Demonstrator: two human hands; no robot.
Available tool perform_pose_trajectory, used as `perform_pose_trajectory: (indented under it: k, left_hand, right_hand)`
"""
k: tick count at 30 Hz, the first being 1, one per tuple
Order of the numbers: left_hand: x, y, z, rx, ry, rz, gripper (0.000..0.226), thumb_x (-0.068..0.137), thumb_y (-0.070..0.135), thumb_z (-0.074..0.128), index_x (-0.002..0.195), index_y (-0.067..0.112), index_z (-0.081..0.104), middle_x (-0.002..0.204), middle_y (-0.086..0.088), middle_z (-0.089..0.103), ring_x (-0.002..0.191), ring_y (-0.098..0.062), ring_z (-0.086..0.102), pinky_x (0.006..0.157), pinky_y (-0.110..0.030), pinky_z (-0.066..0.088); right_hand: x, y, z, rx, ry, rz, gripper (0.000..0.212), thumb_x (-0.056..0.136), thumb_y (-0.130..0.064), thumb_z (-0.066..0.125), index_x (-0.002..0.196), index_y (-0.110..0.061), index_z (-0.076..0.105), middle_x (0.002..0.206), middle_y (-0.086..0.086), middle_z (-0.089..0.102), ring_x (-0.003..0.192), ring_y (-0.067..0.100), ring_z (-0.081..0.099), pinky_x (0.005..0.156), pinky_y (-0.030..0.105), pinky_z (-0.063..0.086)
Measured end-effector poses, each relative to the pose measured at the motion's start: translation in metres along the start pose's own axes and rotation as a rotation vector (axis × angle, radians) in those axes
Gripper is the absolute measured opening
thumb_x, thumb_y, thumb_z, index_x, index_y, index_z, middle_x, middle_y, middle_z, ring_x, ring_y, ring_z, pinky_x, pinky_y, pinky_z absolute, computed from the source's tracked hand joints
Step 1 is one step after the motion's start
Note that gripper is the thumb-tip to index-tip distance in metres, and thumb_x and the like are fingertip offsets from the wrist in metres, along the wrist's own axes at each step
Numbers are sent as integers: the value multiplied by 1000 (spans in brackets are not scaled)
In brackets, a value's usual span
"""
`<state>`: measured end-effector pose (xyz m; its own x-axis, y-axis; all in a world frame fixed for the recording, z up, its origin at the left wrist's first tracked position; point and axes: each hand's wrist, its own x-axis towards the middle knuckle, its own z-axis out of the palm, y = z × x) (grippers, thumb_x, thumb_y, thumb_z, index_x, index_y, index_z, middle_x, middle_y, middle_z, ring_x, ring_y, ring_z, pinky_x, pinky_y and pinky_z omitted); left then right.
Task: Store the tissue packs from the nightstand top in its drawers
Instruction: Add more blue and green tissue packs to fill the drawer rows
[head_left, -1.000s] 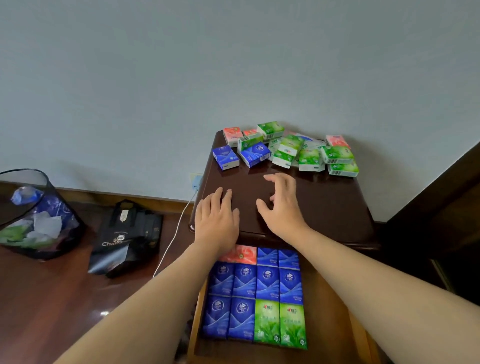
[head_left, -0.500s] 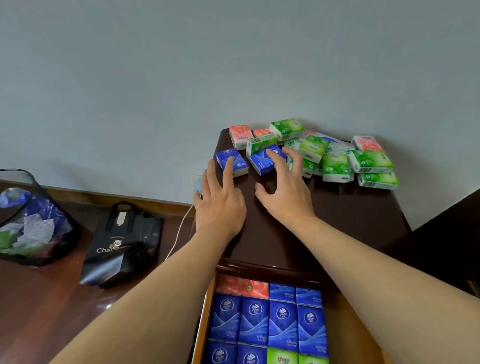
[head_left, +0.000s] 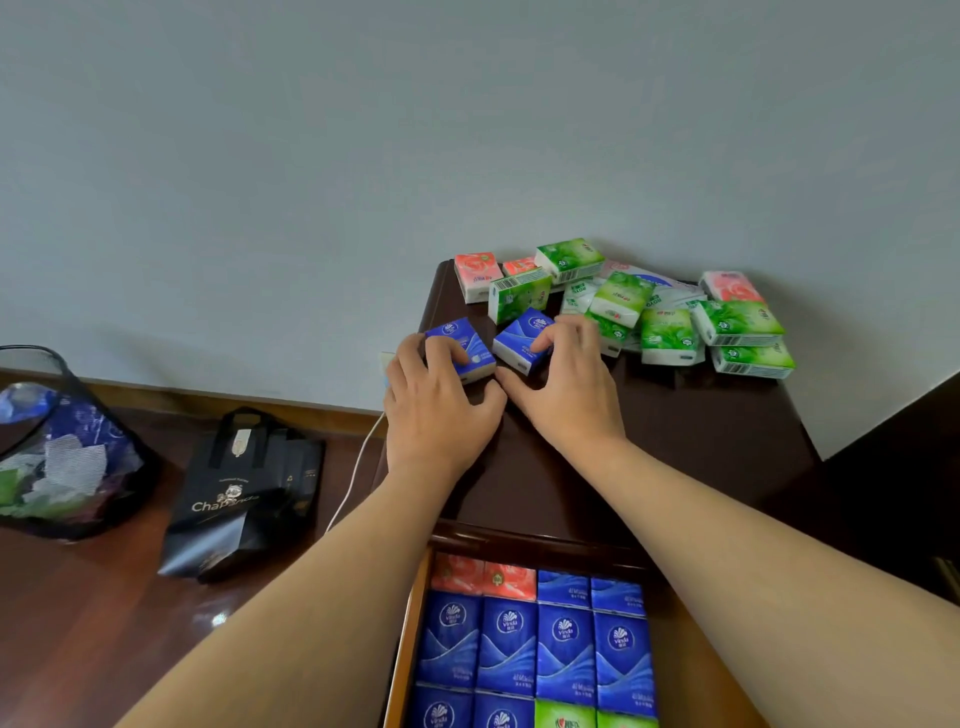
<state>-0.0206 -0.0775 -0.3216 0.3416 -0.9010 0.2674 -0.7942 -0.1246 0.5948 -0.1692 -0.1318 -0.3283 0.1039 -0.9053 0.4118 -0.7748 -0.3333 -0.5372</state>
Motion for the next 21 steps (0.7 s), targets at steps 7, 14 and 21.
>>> perform_pose_trajectory:
  k: [7, 14, 21]
  left_hand:
    - [5, -2, -3, -82, -111, -22, 77, 86, 50, 60, 155, 39, 28, 168, 7, 15, 153, -21, 21, 119, -50, 32]
    - [0, -5, -7, -78, -84, -17, 58, 84, 38, 66, 138, 27, 47, 139, 2, 37, 127, -22, 41, 106, -41, 43]
    - [-58, -17, -33, -192, -64, 10, 70, 75, 32, 81, 135, 17, 46, 129, 0, 40, 120, -20, 40, 102, -32, 41]
  right_hand:
    - [0, -2, 0, -35, -72, -37, 53, 88, -47, 73, 133, -29, 53, 152, 0, 43, 132, 22, 55, 89, 37, 53]
    - [-17, -3, -11, 38, -64, -98, 42, 90, -32, 78, 120, -12, 58, 122, 3, 56, 111, 20, 56, 91, 21, 40]
    - [-73, -3, -62, 91, -235, 49, 63, 81, -38, 85, 128, -14, 50, 124, 1, 51, 119, 19, 52, 99, 23, 38]
